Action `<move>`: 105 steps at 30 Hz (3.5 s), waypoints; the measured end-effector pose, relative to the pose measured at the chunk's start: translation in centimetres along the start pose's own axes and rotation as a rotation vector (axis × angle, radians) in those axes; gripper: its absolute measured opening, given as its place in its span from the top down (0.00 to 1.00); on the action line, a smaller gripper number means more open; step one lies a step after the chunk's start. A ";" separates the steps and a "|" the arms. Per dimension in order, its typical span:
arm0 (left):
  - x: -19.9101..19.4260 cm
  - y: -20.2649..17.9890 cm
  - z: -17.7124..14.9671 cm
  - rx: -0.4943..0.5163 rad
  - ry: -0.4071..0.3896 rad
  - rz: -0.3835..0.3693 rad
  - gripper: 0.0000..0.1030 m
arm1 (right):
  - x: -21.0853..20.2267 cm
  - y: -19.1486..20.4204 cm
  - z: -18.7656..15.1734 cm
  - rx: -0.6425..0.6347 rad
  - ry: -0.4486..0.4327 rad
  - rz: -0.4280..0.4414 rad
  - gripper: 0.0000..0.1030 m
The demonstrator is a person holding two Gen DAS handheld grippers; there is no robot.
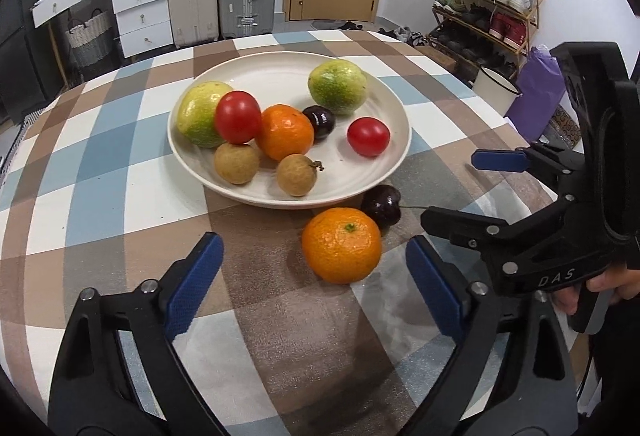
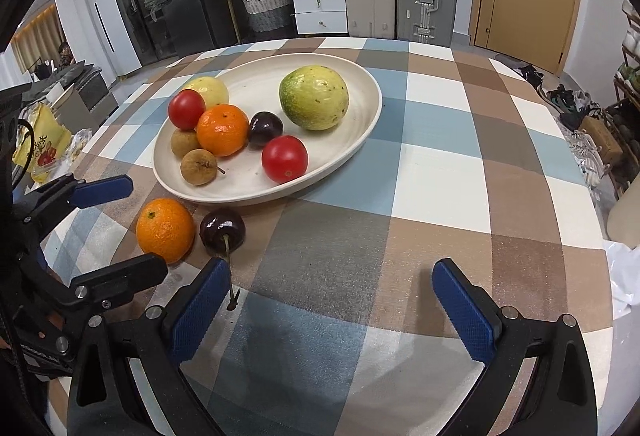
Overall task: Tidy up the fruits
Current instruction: 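Grasp the orange with the left tool while the right tool grasps the dark stemmed cherry, then carry the orange and cherry over the white plate and open both tools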
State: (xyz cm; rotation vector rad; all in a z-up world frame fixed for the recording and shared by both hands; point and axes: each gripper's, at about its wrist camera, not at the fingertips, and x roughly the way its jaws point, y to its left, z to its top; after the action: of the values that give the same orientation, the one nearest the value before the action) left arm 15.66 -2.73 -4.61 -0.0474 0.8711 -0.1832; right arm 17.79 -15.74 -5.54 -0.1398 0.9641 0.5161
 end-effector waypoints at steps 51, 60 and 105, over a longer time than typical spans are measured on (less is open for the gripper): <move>-4.8 4.6 -2.6 -0.136 -0.065 0.034 0.63 | 0.9 6.8 1.0 -0.165 0.010 0.077 0.66; -5.3 4.1 -2.4 -0.128 -0.076 0.034 0.63 | 0.0 6.7 0.5 -0.175 -0.007 0.110 0.73; -3.5 3.1 7.3 -0.020 -0.167 0.046 0.63 | -3.9 1.9 6.3 -0.065 -0.168 0.146 0.73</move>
State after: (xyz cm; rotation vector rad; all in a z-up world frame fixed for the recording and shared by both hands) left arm 19.52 0.74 2.38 -0.0605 0.7069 -0.1253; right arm 19.76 -13.31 1.44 -0.0835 0.7972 0.6835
